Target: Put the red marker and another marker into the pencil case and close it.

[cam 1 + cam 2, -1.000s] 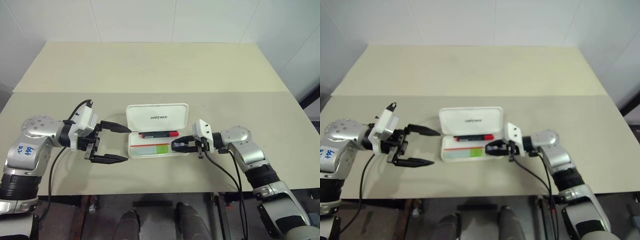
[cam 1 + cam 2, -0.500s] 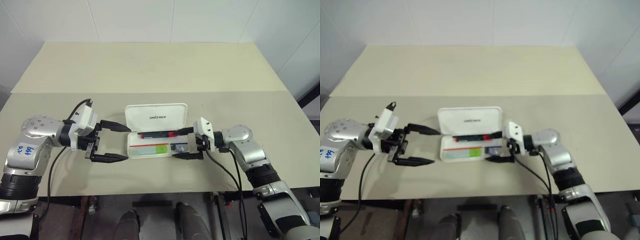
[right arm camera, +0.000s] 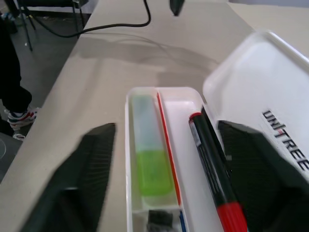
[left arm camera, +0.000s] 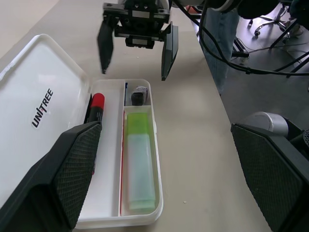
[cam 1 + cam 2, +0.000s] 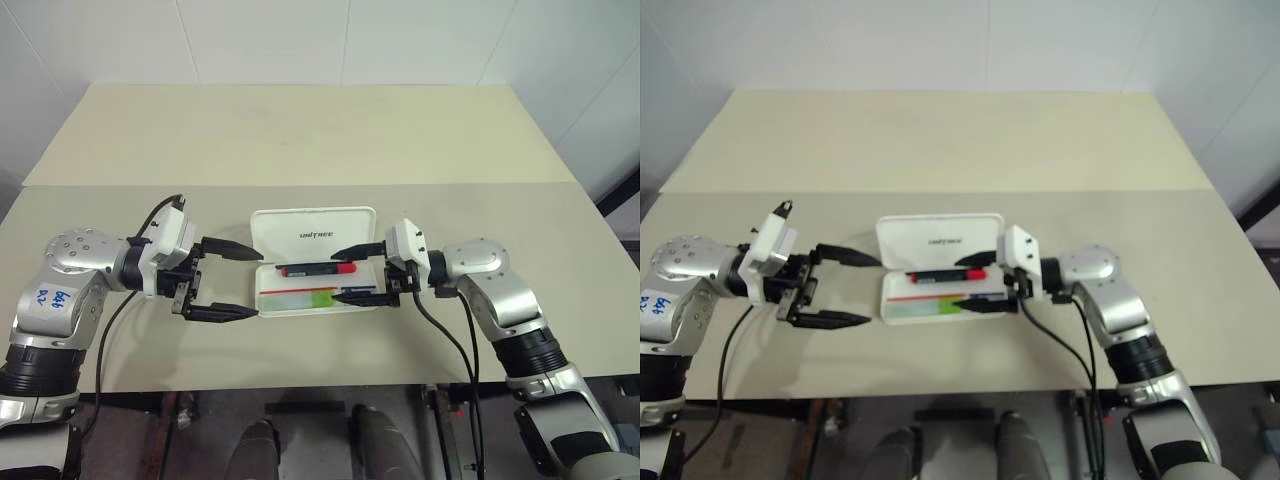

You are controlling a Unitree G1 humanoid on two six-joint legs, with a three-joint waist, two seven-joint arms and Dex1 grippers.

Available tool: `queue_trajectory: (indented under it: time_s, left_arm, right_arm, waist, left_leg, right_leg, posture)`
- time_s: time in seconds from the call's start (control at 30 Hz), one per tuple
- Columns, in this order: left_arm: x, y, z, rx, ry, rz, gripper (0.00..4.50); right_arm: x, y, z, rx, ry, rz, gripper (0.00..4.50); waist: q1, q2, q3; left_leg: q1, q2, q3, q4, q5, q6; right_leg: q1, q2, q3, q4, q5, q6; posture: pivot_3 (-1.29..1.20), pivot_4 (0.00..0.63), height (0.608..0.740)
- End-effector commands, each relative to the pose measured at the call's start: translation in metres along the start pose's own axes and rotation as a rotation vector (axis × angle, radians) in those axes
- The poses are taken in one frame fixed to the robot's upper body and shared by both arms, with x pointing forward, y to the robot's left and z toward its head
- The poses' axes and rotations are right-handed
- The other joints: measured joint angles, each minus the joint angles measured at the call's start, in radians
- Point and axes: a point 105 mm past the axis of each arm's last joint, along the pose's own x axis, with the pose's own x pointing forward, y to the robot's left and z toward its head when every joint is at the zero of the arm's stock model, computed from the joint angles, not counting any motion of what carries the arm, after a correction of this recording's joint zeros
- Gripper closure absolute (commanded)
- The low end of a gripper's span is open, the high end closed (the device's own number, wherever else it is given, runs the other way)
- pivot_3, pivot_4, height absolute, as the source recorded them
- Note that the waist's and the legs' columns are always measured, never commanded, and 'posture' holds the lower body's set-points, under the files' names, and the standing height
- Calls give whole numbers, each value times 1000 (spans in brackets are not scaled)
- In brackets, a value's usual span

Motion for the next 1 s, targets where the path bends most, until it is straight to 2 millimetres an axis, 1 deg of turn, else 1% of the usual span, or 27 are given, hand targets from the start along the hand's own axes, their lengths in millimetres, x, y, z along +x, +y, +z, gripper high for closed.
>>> queue_trajectory:
  time_s: [0.03, 0.07, 0.1, 0.17, 0.2, 0.23, 0.63, 0.77, 0.93, 1.0]
  left_arm:
    - [-1, 1, 8, 40, -17, 2, 0]
    - [-1, 1, 8, 39, -17, 2, 0]
    - [-1, 1, 9, 39, -18, 1, 0]
    - [0, 1, 9, 39, -18, 1, 0]
    - [0, 1, 9, 39, -18, 1, 0]
    - [0, 1, 8, 39, -16, 2, 0]
    - [2, 0, 7, 41, -10, 3, 0]
    - [1, 0, 7, 43, -7, 3, 0]
    - [2, 0, 8, 43, -7, 2, 0]
    - [2, 0, 8, 42, -8, 2, 0]
  right_arm:
    - [7, 4, 3, -46, 9, 35, 2458]
    - [8, 4, 3, -55, 16, 44, 2777]
    - [9, 4, 3, -60, 20, 50, 3222]
    - [11, 4, 2, -73, 35, 57, 3922]
    - [11, 4, 1, -77, 40, 59, 4397]
    - [12, 5, -1, -87, 58, 70, 4483]
    - [10, 9, -14, -106, 144, 111, 4483]
    - [4, 11, -21, -100, 179, 118, 4483]
    - [2, 11, -24, -97, 195, 118, 4483]
    - [1, 11, -28, -95, 211, 116, 4483]
  waist:
    - [0, 0, 0]
    - [0, 0, 0]
    - [0, 0, 0]
    - [-1, 0, 0]
    - [-1, 0, 0]
    - [0, 0, 0]
    - [0, 0, 0]
    - [0, 0, 0]
    - [-1, 0, 0]
    - [-1, 0, 0]
  left_leg:
    - [0, 0, 0, 0, 0, 0]
    - [0, 0, 0, 0, 0, 0]
    - [0, 0, 0, 0, 0, 0]
    - [0, 0, 0, 0, 0, 0]
    - [0, 0, 0, 0, 0, 0]
    - [0, 0, 0, 0, 0, 0]
    - [0, 0, 0, 0, 0, 0]
    - [0, 0, 0, 0, 0, 0]
    - [0, 0, 0, 0, 0, 0]
    - [0, 0, 0, 0, 0, 0]
  right_leg:
    - [0, 0, 0, 0, 0, 0]
    - [0, 0, 0, 0, 0, 0]
    - [0, 0, 0, 0, 0, 0]
    - [0, 0, 0, 0, 0, 0]
    - [0, 0, 0, 0, 0, 0]
    - [0, 0, 0, 0, 0, 0]
    - [0, 0, 0, 0, 0, 0]
    - [0, 0, 0, 0, 0, 0]
    - [0, 0, 0, 0, 0, 0]
    - [0, 0, 0, 0, 0, 0]
  posture:
    - [0, 150, 740]
    - [0, 150, 740]
    - [0, 150, 740]
    - [0, 150, 740]
    - [0, 150, 740]
    - [0, 150, 740]
    - [0, 150, 740]
    - [0, 150, 740]
    - [0, 150, 740]
    - [0, 150, 740]
